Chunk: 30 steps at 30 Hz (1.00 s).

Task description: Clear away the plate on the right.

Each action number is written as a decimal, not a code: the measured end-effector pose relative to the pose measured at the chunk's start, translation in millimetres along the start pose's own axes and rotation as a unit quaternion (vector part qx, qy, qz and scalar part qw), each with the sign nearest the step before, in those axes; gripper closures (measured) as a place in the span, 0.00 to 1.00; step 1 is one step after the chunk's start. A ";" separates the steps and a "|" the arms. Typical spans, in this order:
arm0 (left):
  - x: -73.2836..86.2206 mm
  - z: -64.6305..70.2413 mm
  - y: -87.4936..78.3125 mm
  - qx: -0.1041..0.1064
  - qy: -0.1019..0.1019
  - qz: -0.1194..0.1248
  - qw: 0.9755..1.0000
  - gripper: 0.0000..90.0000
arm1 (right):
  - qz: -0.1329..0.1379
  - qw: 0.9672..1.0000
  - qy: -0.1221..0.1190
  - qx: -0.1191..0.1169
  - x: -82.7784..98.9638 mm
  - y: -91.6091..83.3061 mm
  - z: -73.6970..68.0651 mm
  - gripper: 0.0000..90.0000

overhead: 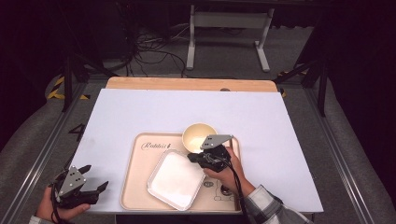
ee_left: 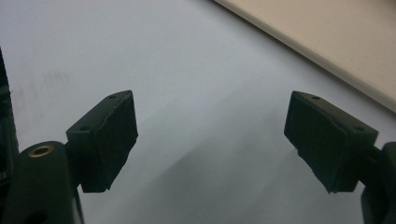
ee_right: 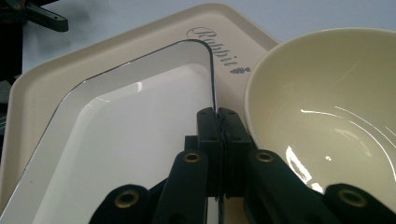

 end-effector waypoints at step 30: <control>0.1 -0.3 -0.3 -0.002 0.000 -0.002 1.000 0.20 | -0.048 0.995 -0.071 -0.043 20.8 -6.5 -29.8 0.98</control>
Point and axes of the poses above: each handheld gripper's, and its own axes: y roughly forward along the jaws, x roughly out of its underside, z roughly to its right, the point moved 7 cm from there along y, roughly forward along the jaws, and after that the axes turned 14 degrees about y, right-handed, at the moved point
